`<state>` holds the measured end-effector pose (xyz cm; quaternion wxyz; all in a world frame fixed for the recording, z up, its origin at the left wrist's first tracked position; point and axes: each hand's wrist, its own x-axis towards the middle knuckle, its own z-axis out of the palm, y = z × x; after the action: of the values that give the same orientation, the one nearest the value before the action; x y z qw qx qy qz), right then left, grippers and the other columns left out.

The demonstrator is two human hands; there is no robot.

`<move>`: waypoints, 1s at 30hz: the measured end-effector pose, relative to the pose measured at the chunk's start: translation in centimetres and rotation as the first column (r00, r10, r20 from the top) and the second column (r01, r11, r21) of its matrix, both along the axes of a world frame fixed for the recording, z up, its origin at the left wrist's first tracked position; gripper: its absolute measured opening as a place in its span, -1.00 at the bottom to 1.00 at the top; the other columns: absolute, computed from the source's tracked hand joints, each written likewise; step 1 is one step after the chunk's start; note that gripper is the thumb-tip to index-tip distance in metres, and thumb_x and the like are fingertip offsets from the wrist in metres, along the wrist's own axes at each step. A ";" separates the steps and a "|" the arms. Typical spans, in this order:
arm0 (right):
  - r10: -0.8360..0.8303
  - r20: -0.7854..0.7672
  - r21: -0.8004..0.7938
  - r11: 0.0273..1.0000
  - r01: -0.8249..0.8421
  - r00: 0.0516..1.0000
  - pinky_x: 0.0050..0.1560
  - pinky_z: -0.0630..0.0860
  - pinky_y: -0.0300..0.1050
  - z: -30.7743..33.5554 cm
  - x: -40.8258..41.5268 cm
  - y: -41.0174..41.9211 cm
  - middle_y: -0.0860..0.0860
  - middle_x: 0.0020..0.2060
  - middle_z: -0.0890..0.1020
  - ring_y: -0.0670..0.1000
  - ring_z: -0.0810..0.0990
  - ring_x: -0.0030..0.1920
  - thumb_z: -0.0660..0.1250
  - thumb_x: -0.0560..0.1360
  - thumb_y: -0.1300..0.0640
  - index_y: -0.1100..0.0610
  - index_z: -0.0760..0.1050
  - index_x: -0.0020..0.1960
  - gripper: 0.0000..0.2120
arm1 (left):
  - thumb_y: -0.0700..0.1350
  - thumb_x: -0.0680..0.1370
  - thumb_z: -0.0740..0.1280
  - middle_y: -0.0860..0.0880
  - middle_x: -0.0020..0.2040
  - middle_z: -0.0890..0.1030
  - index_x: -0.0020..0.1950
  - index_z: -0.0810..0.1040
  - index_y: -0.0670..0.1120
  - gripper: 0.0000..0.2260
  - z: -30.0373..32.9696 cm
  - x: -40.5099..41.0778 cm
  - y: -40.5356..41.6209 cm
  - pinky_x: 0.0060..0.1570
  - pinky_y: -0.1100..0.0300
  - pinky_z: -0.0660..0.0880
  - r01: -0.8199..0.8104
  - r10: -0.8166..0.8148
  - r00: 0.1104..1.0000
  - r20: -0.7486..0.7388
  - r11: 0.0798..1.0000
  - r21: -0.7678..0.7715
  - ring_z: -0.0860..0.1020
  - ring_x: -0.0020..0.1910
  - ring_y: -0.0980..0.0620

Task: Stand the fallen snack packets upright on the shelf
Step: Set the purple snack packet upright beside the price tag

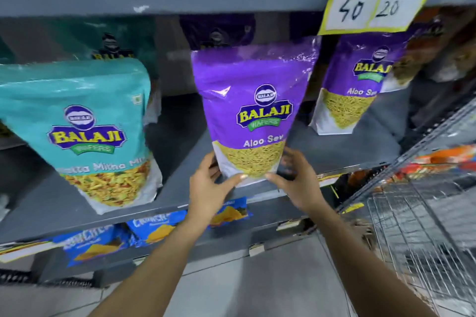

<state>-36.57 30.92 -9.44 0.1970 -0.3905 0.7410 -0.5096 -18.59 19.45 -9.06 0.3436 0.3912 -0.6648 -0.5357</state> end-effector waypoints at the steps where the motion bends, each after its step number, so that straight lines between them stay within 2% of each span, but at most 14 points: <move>1: -0.007 0.009 -0.010 1.000 0.007 1.000 -0.01 0.46 -0.45 -0.3 0.1 0.2 -0.19 0.02 0.61 -0.33 0.57 0.05 0.58 0.35 0.17 -0.02 0.43 0.23 -0.46 | -0.16 0.33 0.62 0.09 0.06 0.71 0.25 0.56 -0.08 -0.48 0.1 0.0 0.2 0.16 0.29 0.56 -0.004 0.004 1.000 -0.012 1.000 0.008 0.66 0.03 0.29; 4: 0.005 0.027 -0.015 1.000 -0.005 1.000 0.06 0.47 -0.40 -0.8 -0.2 0.4 -0.10 0.13 0.64 -0.20 0.58 0.16 0.60 0.33 0.11 0.03 0.48 0.30 -0.41 | -0.20 0.34 0.61 0.17 0.21 0.62 0.35 0.47 0.02 -0.37 0.1 0.2 0.8 0.18 0.39 0.51 -0.010 0.012 0.999 -0.052 0.999 0.038 0.59 0.16 0.35; 6: 0.024 0.047 -0.015 1.000 -0.023 0.999 0.08 0.48 -0.38 -0.5 -0.4 0.6 -0.09 0.14 0.63 -0.18 0.57 0.19 0.61 0.32 0.08 0.01 0.46 0.35 -0.35 | -0.12 0.32 0.63 0.17 0.28 0.53 0.37 0.39 0.06 -0.30 0.2 0.2 1.7 0.22 0.34 0.47 -0.134 0.131 0.986 -0.100 0.991 -0.027 0.53 0.24 0.31; 9: -0.076 0.163 -0.098 0.991 0.093 0.984 0.03 0.53 -0.34 0.4 -1.6 1.1 -0.05 0.08 0.63 -0.19 0.60 0.08 0.59 0.34 0.18 0.05 0.48 0.30 -0.42 | 0.03 0.33 0.57 0.14 0.07 0.44 0.16 0.39 0.22 -0.49 1.0 0.9 4.1 0.10 0.35 0.42 -0.394 0.356 0.915 -0.190 0.888 -0.238 0.48 0.05 0.24; 11: -0.251 0.237 -0.206 0.931 0.301 0.939 -0.03 0.55 -0.28 1.2 -7.1 3.4 0.00 0.01 0.64 -0.13 0.63 -0.05 0.56 0.37 0.27 0.12 0.51 0.22 -0.54 | -0.01 0.38 0.49 0.16 -0.02 0.43 0.02 0.40 0.27 -0.65 2.3 -3.2 6.7 0.00 0.33 0.39 -0.355 0.268 0.927 -0.264 0.855 -0.378 0.46 -0.06 0.18; 15: -0.432 0.181 -0.259 0.846 0.466 0.884 -0.01 0.51 -0.23 2.8 -13.6 5.3 0.05 0.00 0.58 -0.11 0.55 -0.09 0.56 0.37 0.24 0.08 0.48 0.19 -0.54 | -0.15 0.47 0.43 0.16 -0.15 0.47 -0.14 0.47 -0.02 -0.87 3.7 -7.3 9.1 -0.05 0.36 0.39 -0.124 -0.003 0.972 -0.235 0.842 -0.525 0.47 -0.11 0.24; 17: -0.442 0.180 -0.206 0.857 0.473 0.879 0.10 0.47 -0.16 2.8 -17.9 5.3 0.04 0.09 0.52 -0.11 0.52 0.02 0.57 0.35 0.25 0.11 0.41 0.28 -0.42 | -0.12 0.49 0.43 0.18 -0.09 0.48 -0.05 0.55 -0.09 -0.89 3.5 -12.1 9.3 0.00 0.26 0.45 0.029 -0.107 0.985 -0.139 0.882 -0.470 0.48 -0.05 0.24; 19: -0.354 0.162 -0.090 0.924 0.371 0.921 0.28 0.44 -0.09 3.0 -21.8 4.3 0.04 0.25 0.45 -0.03 0.47 0.25 0.61 0.30 0.23 0.19 0.29 0.44 -0.19 | -0.08 0.49 0.46 0.13 0.06 0.49 0.19 0.54 -0.13 -0.68 3.4 -17.2 8.4 0.17 0.20 0.47 0.127 -0.156 0.987 -0.045 0.915 -0.382 0.50 0.10 0.19; 20: -0.272 0.158 -0.048 0.958 0.283 0.949 0.33 0.42 -0.12 3.2 -23.3 3.8 0.04 0.32 0.42 -0.01 0.43 0.33 0.65 0.23 0.16 0.20 0.22 0.49 -0.05 | -0.06 0.47 0.48 0.09 0.17 0.48 0.32 0.49 -0.16 -0.54 3.2 -19.7 7.4 0.27 0.22 0.44 0.147 -0.161 0.987 -0.017 0.937 -0.318 0.49 0.19 0.14; 22: -0.118 0.150 -0.017 0.992 0.122 0.982 0.18 0.48 -0.34 3.7 -25.6 2.8 0.02 0.30 0.44 -0.11 0.47 0.26 0.69 0.10 0.15 0.21 0.18 0.48 0.09 | -0.03 0.43 0.53 0.02 0.34 0.44 0.47 0.35 -0.20 -0.31 3.3 -23.8 4.7 0.36 0.32 0.34 0.168 -0.167 0.986 0.022 0.974 -0.152 0.43 0.34 0.07; 23: -0.066 0.148 -0.013 0.998 0.068 0.987 0.07 0.50 -0.40 3.9 -26.3 2.3 0.00 0.25 0.47 -0.20 0.51 0.17 0.66 0.14 0.29 0.20 0.20 0.46 0.01 | 0.02 0.39 0.55 -0.04 0.40 0.46 0.48 0.32 -0.19 -0.23 3.2 -25.5 3.1 0.38 0.27 0.35 0.166 -0.161 0.986 0.054 0.981 -0.103 0.45 0.38 0.02; 25: 0.008 0.157 0.001 1.000 -0.008 0.988 -0.03 0.55 -0.33 4.3 -27.1 1.2 0.03 0.16 0.56 -0.28 0.61 0.00 0.52 0.22 0.54 0.17 0.30 0.37 -0.18 | 0.15 0.29 0.55 -0.08 0.34 0.58 0.41 0.38 -0.15 -0.21 3.0 -27.7 0.6 0.32 0.08 0.47 0.177 -0.172 0.980 0.096 0.983 -0.044 0.56 0.30 -0.04; 27: 0.041 0.199 0.021 0.999 -0.046 0.979 -0.04 0.58 -0.27 4.2 -27.4 0.6 0.01 0.06 0.64 -0.25 0.66 -0.07 0.49 0.25 0.58 0.16 0.38 0.29 -0.29 | 0.14 0.28 0.57 -0.07 0.18 0.68 0.28 0.50 -0.15 -0.33 2.3 -28.6 -0.2 0.17 0.07 0.56 0.201 -0.200 0.975 0.093 0.980 -0.006 0.64 0.12 0.00; 30: 0.063 0.237 0.029 0.997 -0.072 0.969 0.08 0.60 -0.13 3.7 -27.2 1.7 0.01 0.09 0.65 -0.09 0.65 0.07 0.52 0.26 0.52 0.11 0.41 0.26 -0.32 | 0.18 0.26 0.56 -0.07 0.03 0.74 0.12 0.64 -0.16 -0.42 1.7 -28.2 1.1 0.02 0.10 0.61 0.161 -0.156 0.984 0.090 0.986 -0.053 0.69 -0.01 -0.02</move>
<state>-63.81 32.58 -5.75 0.3082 -0.3484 0.7080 -0.5314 -46.79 20.56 -7.34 0.2826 0.3493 -0.7236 -0.5239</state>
